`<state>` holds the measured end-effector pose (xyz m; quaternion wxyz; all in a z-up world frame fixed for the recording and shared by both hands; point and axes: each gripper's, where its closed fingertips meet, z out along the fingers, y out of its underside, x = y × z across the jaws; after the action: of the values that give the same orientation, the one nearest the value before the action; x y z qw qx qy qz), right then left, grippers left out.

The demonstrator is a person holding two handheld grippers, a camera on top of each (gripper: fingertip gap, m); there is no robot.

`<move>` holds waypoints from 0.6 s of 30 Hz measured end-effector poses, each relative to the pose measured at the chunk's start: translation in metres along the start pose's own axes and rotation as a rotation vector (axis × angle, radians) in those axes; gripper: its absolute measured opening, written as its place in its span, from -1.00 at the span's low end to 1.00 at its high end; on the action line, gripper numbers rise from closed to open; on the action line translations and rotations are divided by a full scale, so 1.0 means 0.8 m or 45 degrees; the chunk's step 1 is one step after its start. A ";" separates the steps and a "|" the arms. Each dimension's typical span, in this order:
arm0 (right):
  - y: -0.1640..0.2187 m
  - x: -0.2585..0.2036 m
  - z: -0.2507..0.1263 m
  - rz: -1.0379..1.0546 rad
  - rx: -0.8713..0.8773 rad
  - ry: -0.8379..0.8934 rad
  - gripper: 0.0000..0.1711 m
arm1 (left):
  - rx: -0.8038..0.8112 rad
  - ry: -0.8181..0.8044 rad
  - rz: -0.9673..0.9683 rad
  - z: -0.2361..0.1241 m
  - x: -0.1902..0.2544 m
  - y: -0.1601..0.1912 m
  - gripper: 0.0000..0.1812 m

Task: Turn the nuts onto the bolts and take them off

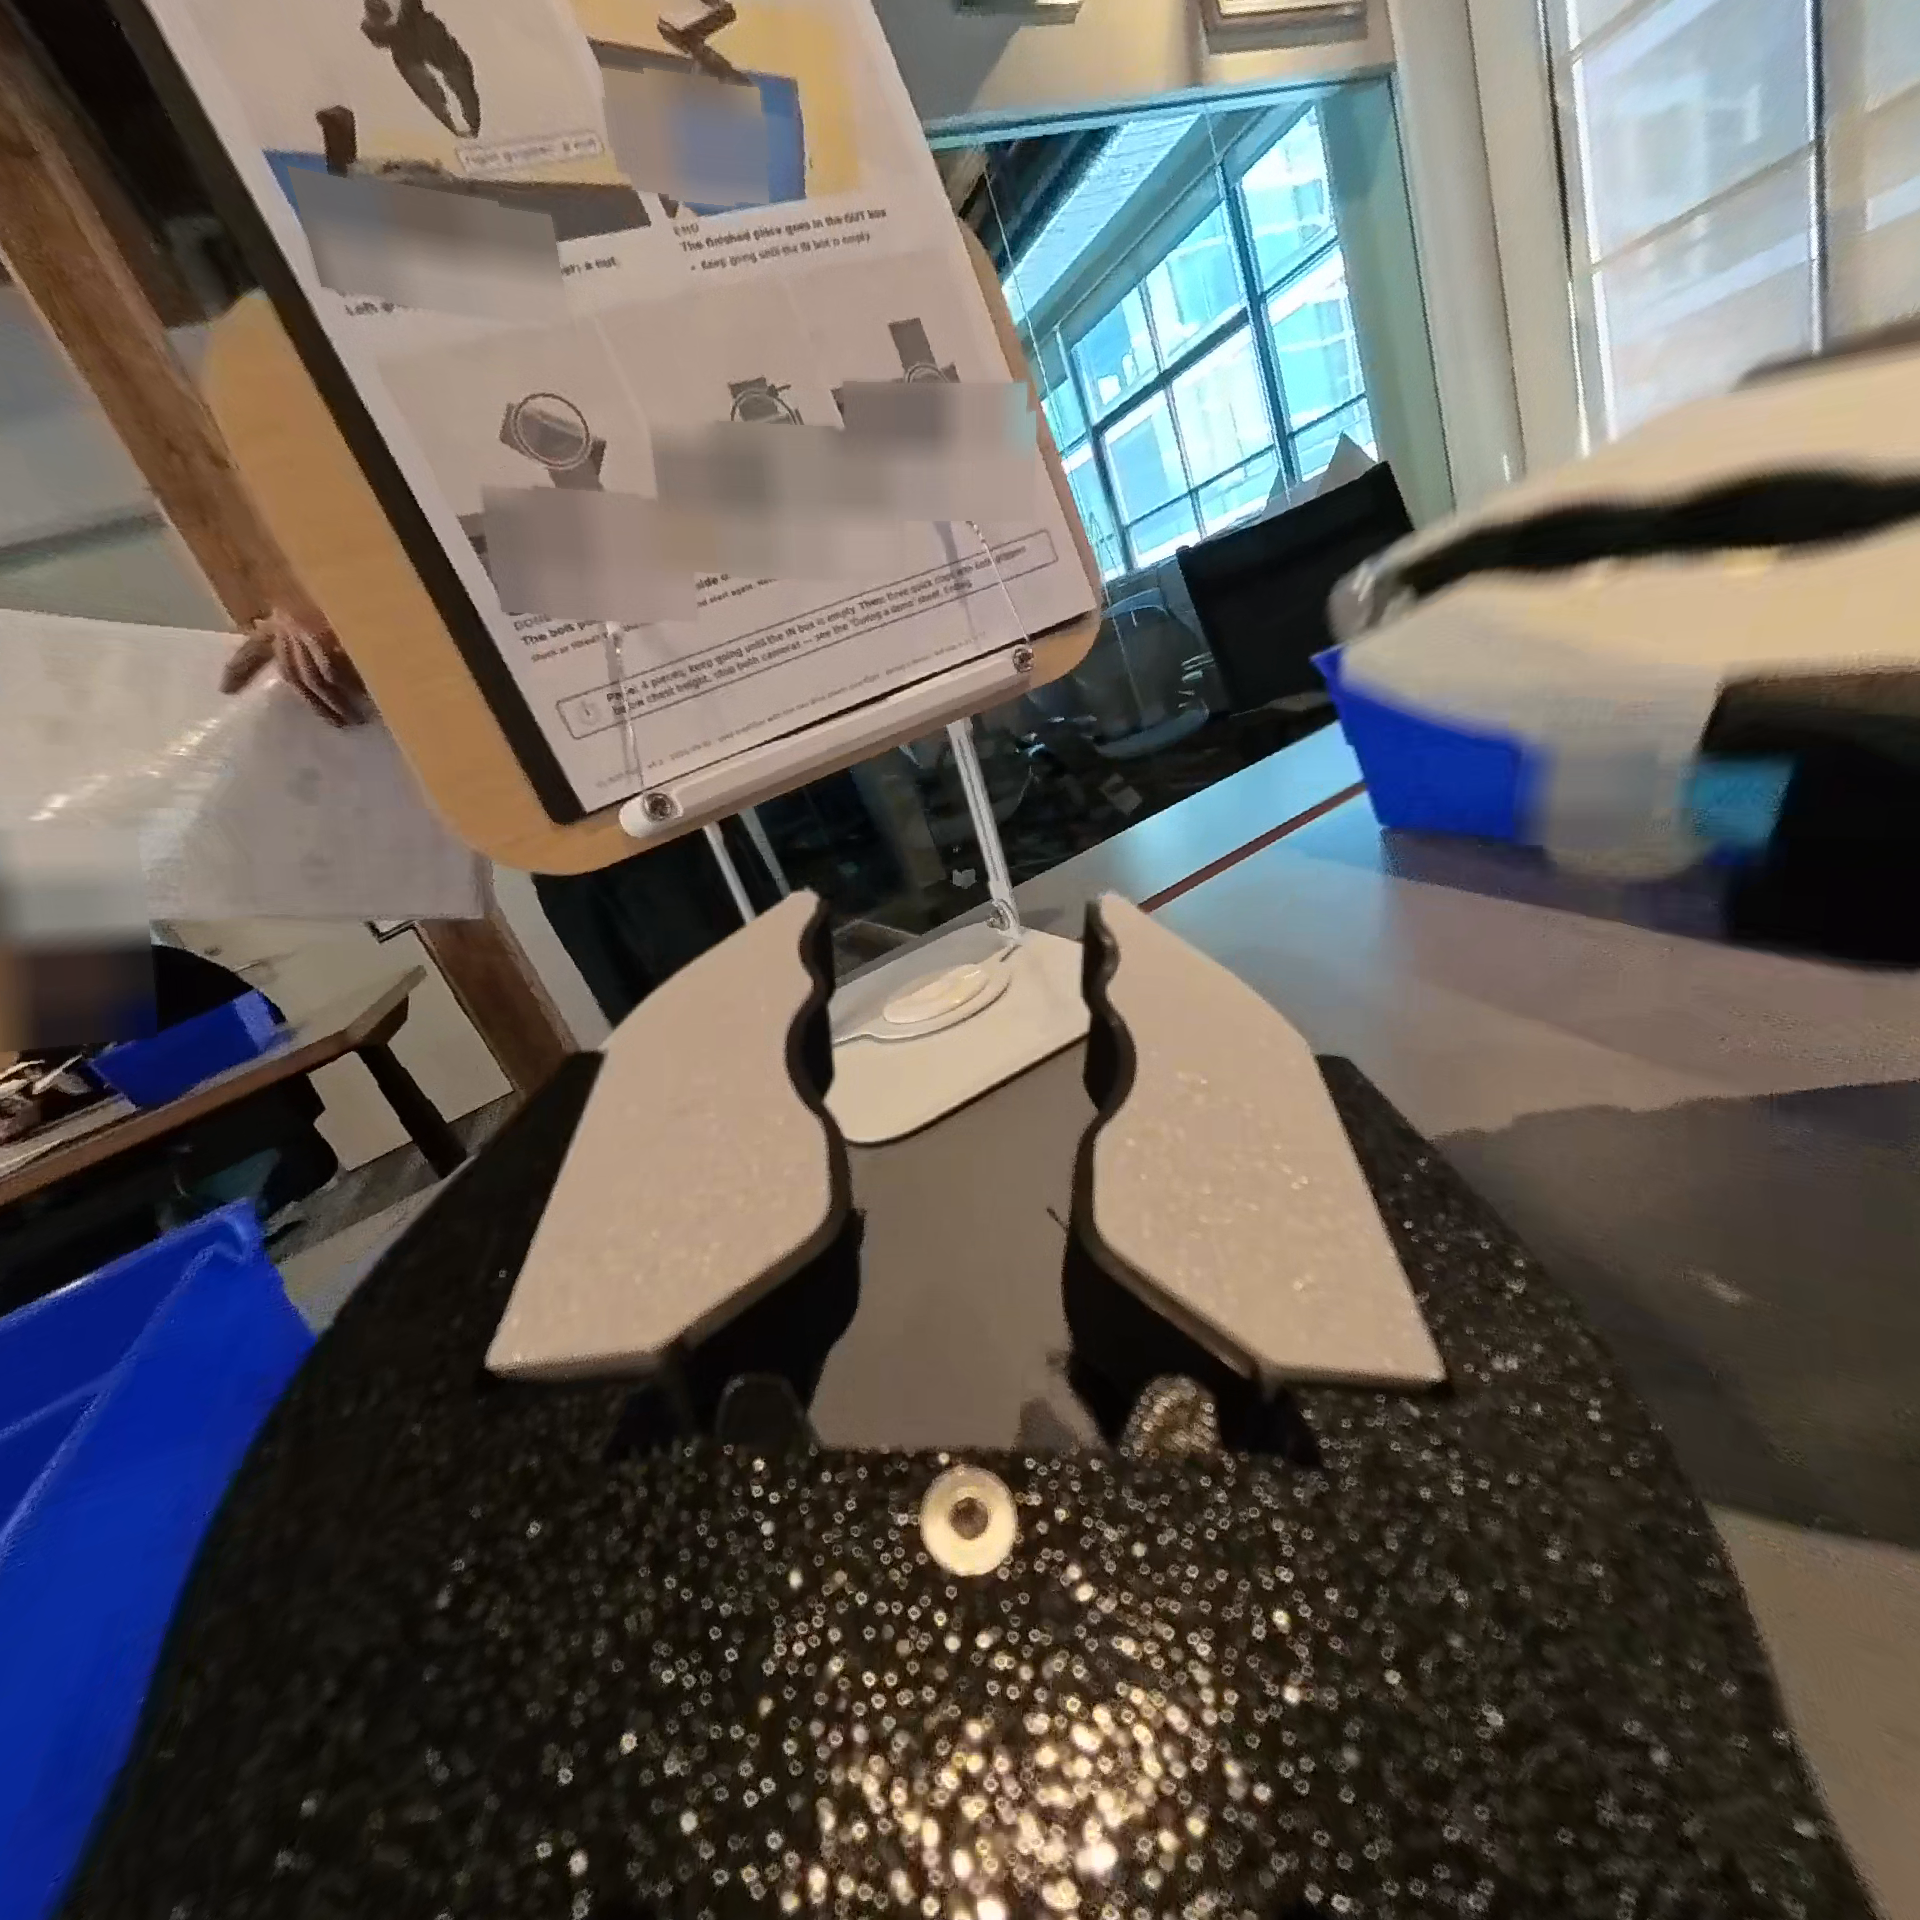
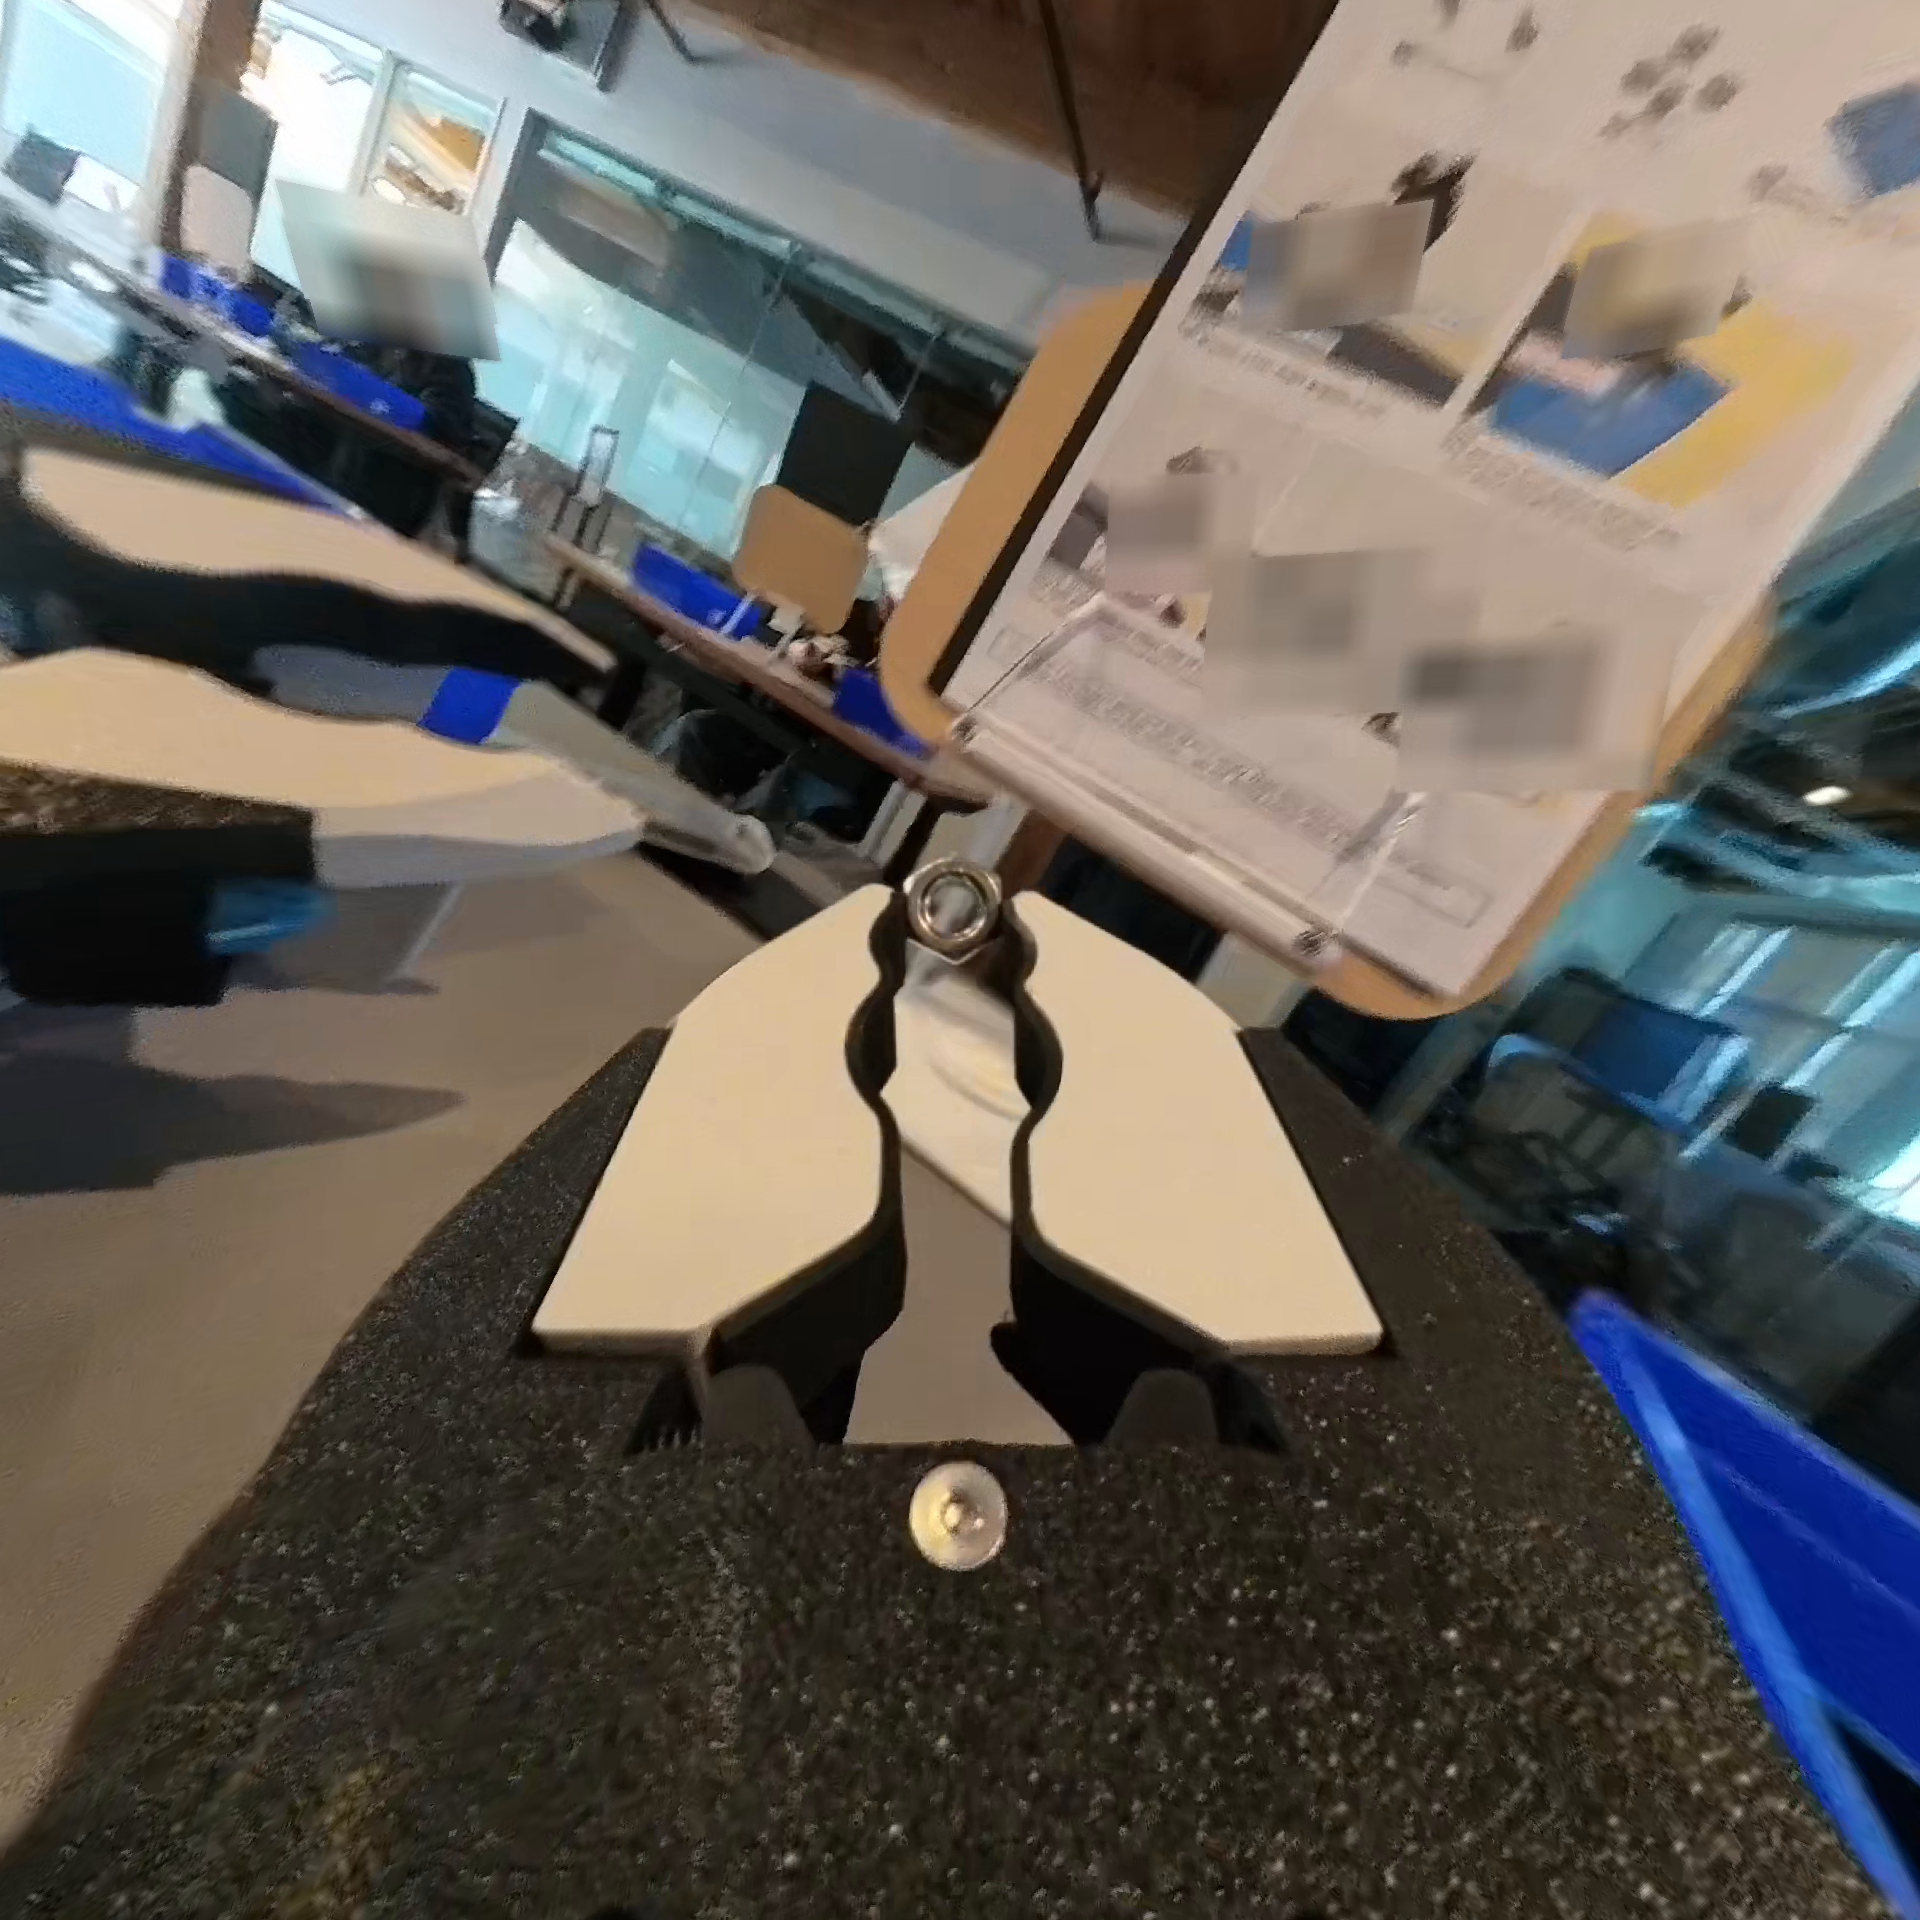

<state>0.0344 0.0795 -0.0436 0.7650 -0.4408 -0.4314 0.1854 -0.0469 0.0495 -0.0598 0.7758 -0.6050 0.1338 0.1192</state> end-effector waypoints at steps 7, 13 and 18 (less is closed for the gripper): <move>-0.023 0.180 -0.096 -0.530 -0.326 0.369 -0.80 | -0.004 -0.022 -0.016 -0.003 -0.004 0.001 -0.51; 0.135 0.198 -0.145 -0.274 -1.078 -0.313 -0.81 | -0.023 -0.037 -0.069 -0.003 -0.010 0.006 -0.51; 0.196 0.190 -0.174 -0.049 -1.447 -0.600 -0.80 | -0.026 -0.027 -0.088 -0.003 -0.010 0.007 -0.51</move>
<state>0.2491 0.1940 -0.1321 0.2977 -0.7190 -0.6279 0.0050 -0.0564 0.0482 -0.0627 0.7746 -0.6158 0.1036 0.1001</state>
